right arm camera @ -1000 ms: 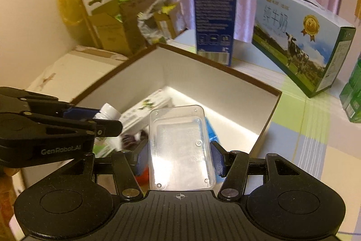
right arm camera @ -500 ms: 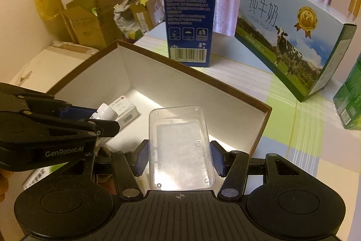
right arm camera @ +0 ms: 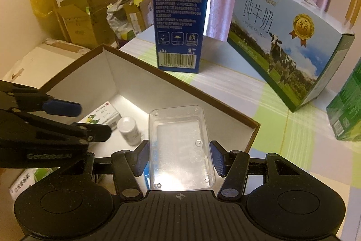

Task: Organize objects

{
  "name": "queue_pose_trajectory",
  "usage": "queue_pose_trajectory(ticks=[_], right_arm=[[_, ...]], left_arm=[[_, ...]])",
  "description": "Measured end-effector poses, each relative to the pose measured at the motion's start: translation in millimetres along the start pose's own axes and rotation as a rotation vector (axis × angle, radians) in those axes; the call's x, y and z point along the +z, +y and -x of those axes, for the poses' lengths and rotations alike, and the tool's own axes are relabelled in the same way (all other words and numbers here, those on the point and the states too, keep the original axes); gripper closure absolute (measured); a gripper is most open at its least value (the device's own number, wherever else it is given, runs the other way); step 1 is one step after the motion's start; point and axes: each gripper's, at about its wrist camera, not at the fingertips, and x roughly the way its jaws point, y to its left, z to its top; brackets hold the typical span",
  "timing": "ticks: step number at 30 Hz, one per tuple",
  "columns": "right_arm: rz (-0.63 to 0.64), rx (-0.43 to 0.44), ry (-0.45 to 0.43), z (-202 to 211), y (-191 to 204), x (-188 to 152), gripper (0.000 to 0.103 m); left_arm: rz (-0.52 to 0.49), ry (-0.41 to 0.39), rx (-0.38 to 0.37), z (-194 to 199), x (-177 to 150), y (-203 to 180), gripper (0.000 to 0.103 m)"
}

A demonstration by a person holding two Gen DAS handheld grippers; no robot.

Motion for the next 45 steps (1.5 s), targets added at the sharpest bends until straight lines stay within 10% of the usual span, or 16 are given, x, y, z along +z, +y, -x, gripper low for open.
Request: queue_pose_trajectory(ticks=[15, 45], right_arm=[[-0.048, 0.01, -0.079, 37, -1, -19, 0.048], [-0.131, 0.141, -0.182, 184, 44, -95, 0.045]], left_arm=[[-0.012, -0.036, 0.001, 35, -17, -2, 0.017], [0.066, -0.234, 0.078, 195, -105, -17, 0.001]])
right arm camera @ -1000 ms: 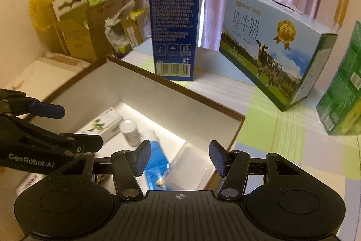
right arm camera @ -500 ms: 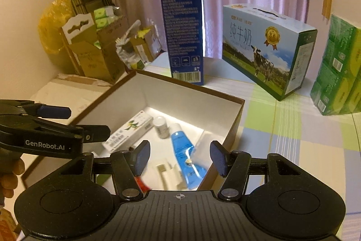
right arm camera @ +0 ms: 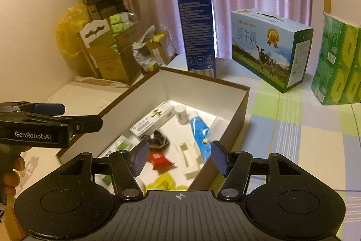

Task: Organize objects

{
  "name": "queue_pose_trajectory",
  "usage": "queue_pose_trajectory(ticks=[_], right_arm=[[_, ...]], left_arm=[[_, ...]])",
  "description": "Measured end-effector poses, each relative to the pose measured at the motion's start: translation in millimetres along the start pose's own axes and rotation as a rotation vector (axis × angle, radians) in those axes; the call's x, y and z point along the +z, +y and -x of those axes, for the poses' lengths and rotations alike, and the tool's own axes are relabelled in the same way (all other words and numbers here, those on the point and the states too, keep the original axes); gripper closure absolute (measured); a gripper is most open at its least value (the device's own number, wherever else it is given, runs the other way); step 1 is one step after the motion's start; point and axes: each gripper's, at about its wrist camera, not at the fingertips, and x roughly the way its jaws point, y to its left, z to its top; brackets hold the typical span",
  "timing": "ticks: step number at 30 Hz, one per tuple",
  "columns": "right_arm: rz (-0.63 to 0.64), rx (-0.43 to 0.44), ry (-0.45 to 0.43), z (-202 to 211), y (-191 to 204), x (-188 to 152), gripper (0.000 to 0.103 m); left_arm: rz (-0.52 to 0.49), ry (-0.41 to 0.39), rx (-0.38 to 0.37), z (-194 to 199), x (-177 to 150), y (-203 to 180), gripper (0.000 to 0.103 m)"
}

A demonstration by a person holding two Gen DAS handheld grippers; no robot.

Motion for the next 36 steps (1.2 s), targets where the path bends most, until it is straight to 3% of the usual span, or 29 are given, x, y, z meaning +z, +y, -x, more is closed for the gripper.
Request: queue_pose_trajectory(ticks=[11, 18, 36], right_arm=[[-0.004, 0.055, -0.006, 60, -18, -42, 0.044], [-0.004, 0.043, 0.006, 98, -37, -73, 0.044], [-0.045, 0.021, 0.109, 173, -71, -151, 0.044]], left_arm=[[0.075, -0.026, 0.034, 62, -38, -34, 0.001], [0.08, 0.019, 0.092, 85, -69, -72, 0.001], [0.076, 0.137, 0.089, 123, -149, -154, 0.001]])
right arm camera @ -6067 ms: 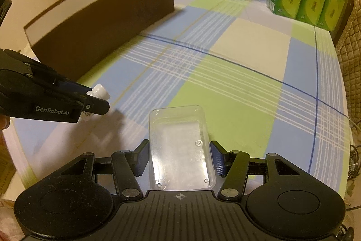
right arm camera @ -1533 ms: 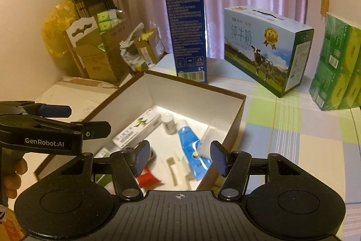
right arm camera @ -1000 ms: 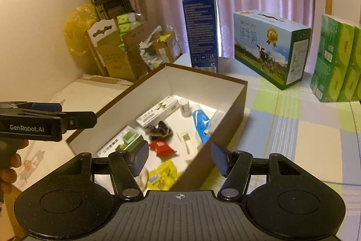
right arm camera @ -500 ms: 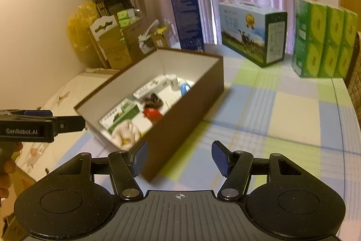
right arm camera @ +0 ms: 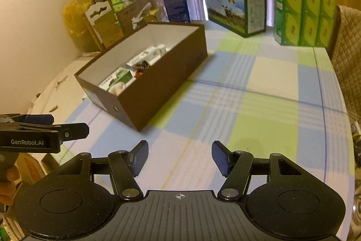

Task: Organize objects

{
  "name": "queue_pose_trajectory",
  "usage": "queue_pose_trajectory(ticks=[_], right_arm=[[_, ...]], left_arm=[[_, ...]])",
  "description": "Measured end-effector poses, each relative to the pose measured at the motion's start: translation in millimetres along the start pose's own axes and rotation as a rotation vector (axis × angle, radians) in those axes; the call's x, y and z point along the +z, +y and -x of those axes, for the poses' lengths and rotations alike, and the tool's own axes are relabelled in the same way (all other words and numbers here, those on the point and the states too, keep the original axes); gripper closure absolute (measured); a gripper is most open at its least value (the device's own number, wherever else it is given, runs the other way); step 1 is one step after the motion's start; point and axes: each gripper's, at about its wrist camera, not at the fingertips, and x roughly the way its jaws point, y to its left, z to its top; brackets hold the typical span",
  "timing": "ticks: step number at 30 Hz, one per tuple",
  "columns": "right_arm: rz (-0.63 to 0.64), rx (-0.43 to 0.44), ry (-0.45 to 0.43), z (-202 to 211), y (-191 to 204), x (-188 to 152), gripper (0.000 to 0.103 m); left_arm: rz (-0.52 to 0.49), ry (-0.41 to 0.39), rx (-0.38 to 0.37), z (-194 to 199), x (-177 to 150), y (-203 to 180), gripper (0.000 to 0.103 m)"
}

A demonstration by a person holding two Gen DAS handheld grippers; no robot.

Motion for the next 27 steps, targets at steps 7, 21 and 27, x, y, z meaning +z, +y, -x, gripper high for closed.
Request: queue_pose_trajectory(ticks=[7, 21, 27], right_arm=[[-0.029, -0.023, 0.016, 23, -14, -26, 0.044], [-0.051, -0.042, 0.035, 49, -31, -54, 0.044], [-0.057, -0.047, 0.038, 54, -34, -58, 0.044]], left_arm=[[-0.024, 0.022, -0.019, 8, -23, -27, 0.001], [-0.048, 0.054, -0.036, 15, -51, -57, 0.001], [-0.054, 0.058, -0.04, 17, -54, -63, 0.001]])
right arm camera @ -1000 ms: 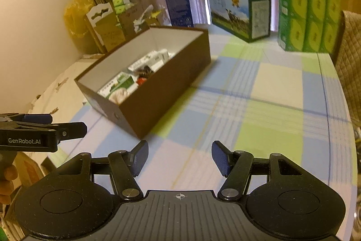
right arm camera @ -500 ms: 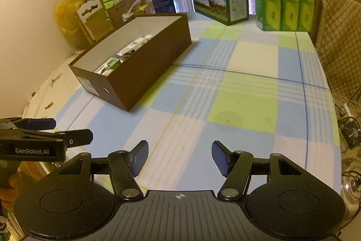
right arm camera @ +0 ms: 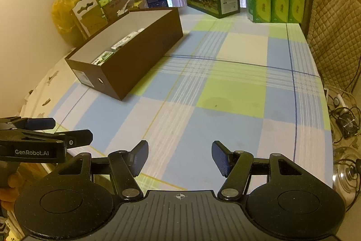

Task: Organize objects

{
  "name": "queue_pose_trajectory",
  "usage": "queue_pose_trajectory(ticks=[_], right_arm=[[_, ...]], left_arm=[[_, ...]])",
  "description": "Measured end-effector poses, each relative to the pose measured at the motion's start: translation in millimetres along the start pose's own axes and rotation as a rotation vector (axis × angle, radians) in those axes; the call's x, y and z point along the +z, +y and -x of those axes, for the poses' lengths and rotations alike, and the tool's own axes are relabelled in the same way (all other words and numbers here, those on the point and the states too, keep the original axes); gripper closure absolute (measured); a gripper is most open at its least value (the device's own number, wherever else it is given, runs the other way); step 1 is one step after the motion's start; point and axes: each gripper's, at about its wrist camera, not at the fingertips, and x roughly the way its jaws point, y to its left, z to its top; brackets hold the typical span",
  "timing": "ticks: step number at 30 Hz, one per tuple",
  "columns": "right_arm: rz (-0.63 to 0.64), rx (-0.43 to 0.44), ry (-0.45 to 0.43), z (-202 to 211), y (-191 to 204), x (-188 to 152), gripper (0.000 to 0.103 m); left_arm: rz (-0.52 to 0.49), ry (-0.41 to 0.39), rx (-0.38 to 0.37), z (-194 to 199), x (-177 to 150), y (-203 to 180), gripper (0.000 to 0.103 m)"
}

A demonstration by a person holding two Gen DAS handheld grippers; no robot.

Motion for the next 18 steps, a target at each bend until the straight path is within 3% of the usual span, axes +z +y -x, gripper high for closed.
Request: queue_pose_trajectory(ticks=[18], right_arm=[[-0.019, -0.005, 0.011, 0.3, -3.4, -7.3, 0.044]], left_arm=[[-0.023, 0.011, -0.007, -1.5, -2.1, -8.7, 0.001]])
